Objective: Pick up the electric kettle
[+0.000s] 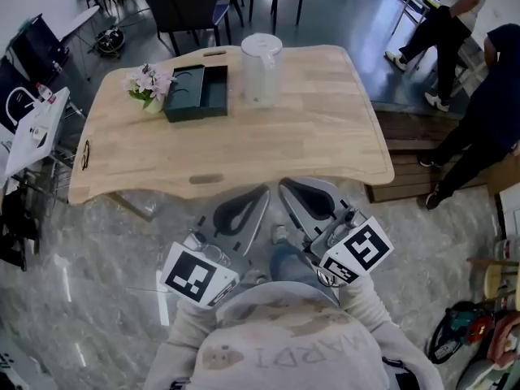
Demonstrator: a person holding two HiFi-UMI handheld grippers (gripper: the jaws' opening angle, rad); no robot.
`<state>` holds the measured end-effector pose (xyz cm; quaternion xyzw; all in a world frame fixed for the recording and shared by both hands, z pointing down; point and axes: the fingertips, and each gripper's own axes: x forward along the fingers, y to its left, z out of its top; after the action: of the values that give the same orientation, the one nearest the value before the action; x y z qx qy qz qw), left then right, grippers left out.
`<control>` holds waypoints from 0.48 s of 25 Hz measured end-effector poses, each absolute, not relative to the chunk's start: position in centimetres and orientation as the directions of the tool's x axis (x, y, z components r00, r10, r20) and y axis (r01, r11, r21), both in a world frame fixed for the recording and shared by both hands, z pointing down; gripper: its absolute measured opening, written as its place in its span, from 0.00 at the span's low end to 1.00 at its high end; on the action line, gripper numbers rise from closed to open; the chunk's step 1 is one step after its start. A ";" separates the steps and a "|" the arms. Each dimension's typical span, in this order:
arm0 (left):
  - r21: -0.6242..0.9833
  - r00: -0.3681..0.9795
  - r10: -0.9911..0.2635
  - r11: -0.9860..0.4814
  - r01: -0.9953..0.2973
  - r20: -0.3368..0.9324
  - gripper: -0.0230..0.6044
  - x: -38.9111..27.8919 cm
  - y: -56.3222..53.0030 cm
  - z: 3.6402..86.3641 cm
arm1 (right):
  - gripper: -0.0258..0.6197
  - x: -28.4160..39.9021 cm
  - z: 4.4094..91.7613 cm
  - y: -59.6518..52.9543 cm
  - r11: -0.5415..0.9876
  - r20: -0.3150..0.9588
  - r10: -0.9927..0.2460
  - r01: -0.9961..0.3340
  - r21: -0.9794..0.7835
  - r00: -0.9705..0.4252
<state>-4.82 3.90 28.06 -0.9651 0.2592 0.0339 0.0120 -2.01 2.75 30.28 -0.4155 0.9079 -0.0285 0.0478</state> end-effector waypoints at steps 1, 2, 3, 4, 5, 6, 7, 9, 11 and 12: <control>-0.010 0.861 -0.503 -0.863 -0.505 -0.073 0.06 -4.6 3.0 27.9 | 0.07 -1.8 30.2 1.7 0.657 -0.066 -0.754 -0.749 -0.090 -0.653; -0.013 0.858 -0.508 -0.860 -0.510 -0.074 0.06 -4.5 2.0 27.7 | 0.07 -1.5 30.1 0.6 0.662 -0.069 -0.750 -0.745 -0.088 -0.658; -0.012 0.855 -0.513 -0.857 -0.515 -0.075 0.06 -4.2 1.1 27.7 | 0.07 -1.3 30.1 -0.4 0.667 -0.069 -0.745 -0.740 -0.088 -0.664; -0.010 0.853 -0.517 -0.855 -0.519 -0.076 0.06 -4.0 0.1 27.6 | 0.07 -1.1 30.1 -1.4 0.673 -0.066 -0.740 -0.735 -0.087 -0.669; -0.008 0.851 -0.520 -0.853 -0.522 -0.076 0.06 -3.7 -0.8 27.5 | 0.07 -0.9 30.1 -2.4 0.676 -0.061 -0.737 -0.732 -0.085 -0.673; -0.006 0.849 -0.522 -0.852 -0.524 -0.076 0.06 -3.4 -1.6 27.5 | 0.07 -0.6 30.2 -3.4 0.678 -0.055 -0.735 -0.730 -0.084 -0.676; -0.003 0.848 -0.525 -0.850 -0.526 -0.076 0.06 -3.1 -2.5 27.4 | 0.07 -0.2 30.3 -4.4 0.680 -0.051 -0.733 -0.729 -0.086 -0.678; 0.002 0.845 -0.530 -0.847 -0.531 -0.074 0.06 -2.5 -4.1 27.4 | 0.07 0.4 30.4 -6.3 0.681 -0.046 -0.732 -0.726 -0.095 -0.680; 0.010 0.842 -0.535 -0.845 -0.535 -0.072 0.06 -2.0 -5.5 27.4 | 0.07 1.0 30.7 -8.0 0.679 -0.036 -0.733 -0.727 -0.103 -0.680; 0.014 0.840 -0.537 -0.843 -0.538 -0.071 0.06 -1.7 -6.2 27.4 | 0.07 1.3 30.9 -8.8 0.679 -0.029 -0.733 -0.727 -0.106 -0.680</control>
<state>-1.71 -6.15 27.39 -0.9593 0.2801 0.0361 0.0034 1.30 -8.84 30.92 -0.3986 0.9155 -0.0427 0.0347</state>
